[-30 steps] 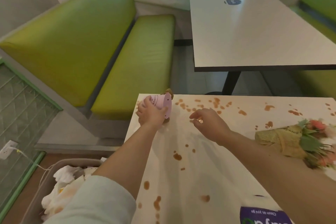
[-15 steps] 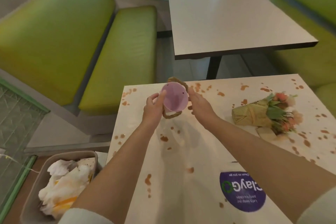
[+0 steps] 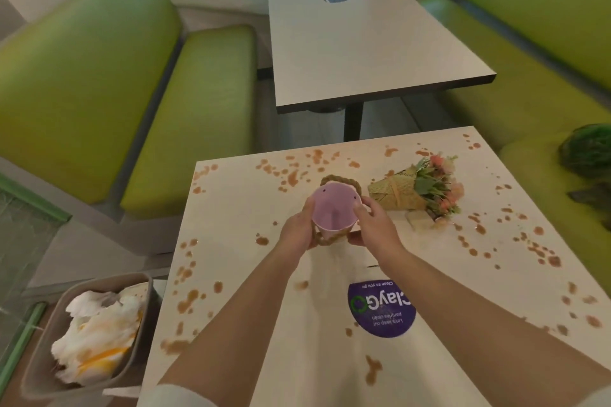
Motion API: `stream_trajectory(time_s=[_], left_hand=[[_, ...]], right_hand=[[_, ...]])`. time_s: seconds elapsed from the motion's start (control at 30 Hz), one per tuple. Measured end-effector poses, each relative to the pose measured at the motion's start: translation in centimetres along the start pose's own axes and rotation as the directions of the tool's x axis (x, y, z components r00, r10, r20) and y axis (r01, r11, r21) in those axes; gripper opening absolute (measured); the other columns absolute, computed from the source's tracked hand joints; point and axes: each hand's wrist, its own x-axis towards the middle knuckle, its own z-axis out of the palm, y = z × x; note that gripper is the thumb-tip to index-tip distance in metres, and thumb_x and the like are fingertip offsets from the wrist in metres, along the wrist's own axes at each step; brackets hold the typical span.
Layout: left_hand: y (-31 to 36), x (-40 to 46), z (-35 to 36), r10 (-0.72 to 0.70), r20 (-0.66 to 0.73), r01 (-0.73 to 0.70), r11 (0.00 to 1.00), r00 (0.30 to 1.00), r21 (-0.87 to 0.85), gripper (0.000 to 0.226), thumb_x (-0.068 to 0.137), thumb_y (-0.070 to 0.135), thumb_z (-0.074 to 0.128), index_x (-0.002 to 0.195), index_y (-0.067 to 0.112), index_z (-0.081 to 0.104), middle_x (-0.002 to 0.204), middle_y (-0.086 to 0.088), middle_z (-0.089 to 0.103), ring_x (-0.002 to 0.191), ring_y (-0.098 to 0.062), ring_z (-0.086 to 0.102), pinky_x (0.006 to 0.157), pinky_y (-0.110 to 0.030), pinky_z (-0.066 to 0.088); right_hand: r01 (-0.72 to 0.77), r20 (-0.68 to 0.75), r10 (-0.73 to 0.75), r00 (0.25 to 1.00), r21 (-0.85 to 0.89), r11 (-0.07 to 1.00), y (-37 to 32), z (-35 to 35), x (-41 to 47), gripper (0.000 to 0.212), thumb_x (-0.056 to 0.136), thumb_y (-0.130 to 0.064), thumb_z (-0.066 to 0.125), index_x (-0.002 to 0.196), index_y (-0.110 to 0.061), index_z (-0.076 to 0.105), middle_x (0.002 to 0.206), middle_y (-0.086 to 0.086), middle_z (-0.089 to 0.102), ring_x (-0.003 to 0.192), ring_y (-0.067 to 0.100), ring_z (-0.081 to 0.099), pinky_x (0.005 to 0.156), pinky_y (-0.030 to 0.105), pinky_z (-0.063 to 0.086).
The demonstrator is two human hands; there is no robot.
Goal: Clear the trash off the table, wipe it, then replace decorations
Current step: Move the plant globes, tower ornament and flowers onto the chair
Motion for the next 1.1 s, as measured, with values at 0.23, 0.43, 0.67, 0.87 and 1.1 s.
stream_trajectory(time_s=[0.23, 0.43, 0.67, 0.87, 1.1], left_hand=[[-1.5, -0.9, 1.3, 0.012, 0.026, -0.012, 0.999, 1.000, 0.035, 0.059, 0.093, 0.067, 0.038, 0.099, 0.018, 0.069, 0.097, -0.013, 0.073, 0.090, -0.033, 0.071, 0.086, -0.046, 0.058], [-1.7, -0.7, 1.4, 0.012, -0.007, -0.011, 0.987, 1.000, 0.162, 0.055, 0.093, 0.068, 0.035, 0.078, 0.024, 0.063, 0.087, -0.003, 0.069, 0.086, -0.025, 0.065, 0.089, -0.041, 0.053], [-0.9, -0.6, 1.5, 0.119, -0.033, -0.100, 0.932, 0.992, 0.350, 0.052, 0.101, 0.053, 0.030, 0.123, 0.014, 0.056, 0.106, -0.003, 0.060, 0.091, -0.019, 0.057, 0.072, -0.034, 0.048], [2.5, -0.3, 3.2, 0.384, -0.213, -0.182, 0.768, 0.898, 0.614, 0.045, 0.098, 0.051, 0.041, 0.134, 0.025, 0.050, 0.134, 0.000, 0.052, 0.121, -0.021, 0.048, 0.092, -0.038, 0.046], [6.6, -0.5, 10.0, 0.619, 0.154, -0.491, 0.421, 0.770, 0.763, 0.049, 0.095, 0.032, 0.057, 0.141, 0.029, 0.042, 0.141, 0.002, 0.042, 0.128, -0.018, 0.038, 0.101, -0.034, 0.042]], right_hand=[[-0.064, -0.020, 0.064, 0.998, 0.007, 0.998, 2.3, -1.5, -1.3, 0.037, 0.102, -0.042, 0.043, 0.136, -0.026, 0.047, 0.117, 0.006, 0.063, 0.085, 0.027, 0.070, 0.052, 0.020, 0.051], [-0.073, -0.030, 0.074, 0.997, 0.038, 0.997, 3.4, -1.6, -2.0, 0.040, 0.102, -0.044, 0.044, 0.138, -0.025, 0.046, 0.110, -0.001, 0.061, 0.083, 0.026, 0.071, 0.071, 0.032, 0.060], [-0.052, -0.062, 0.052, 0.997, -0.002, 0.999, 3.4, -3.2, -2.0, 0.039, 0.102, -0.044, 0.042, 0.135, -0.024, 0.050, 0.126, 0.001, 0.059, 0.104, 0.024, 0.062, 0.092, 0.044, 0.053], [-0.029, -0.228, 0.025, 0.973, -0.011, 1.000, 2.5, -7.8, -0.3, 0.019, 0.100, -0.030, 0.051, 0.115, -0.018, 0.056, 0.116, 0.001, 0.058, 0.101, 0.019, 0.055, 0.083, 0.034, 0.046], [-0.038, -0.337, 0.025, 0.941, -0.034, 0.999, 1.7, -13.5, 2.8, 0.028, 0.092, -0.016, 0.062, 0.119, -0.011, 0.054, 0.112, 0.001, 0.053, 0.078, 0.011, 0.050, 0.056, 0.024, 0.035]])
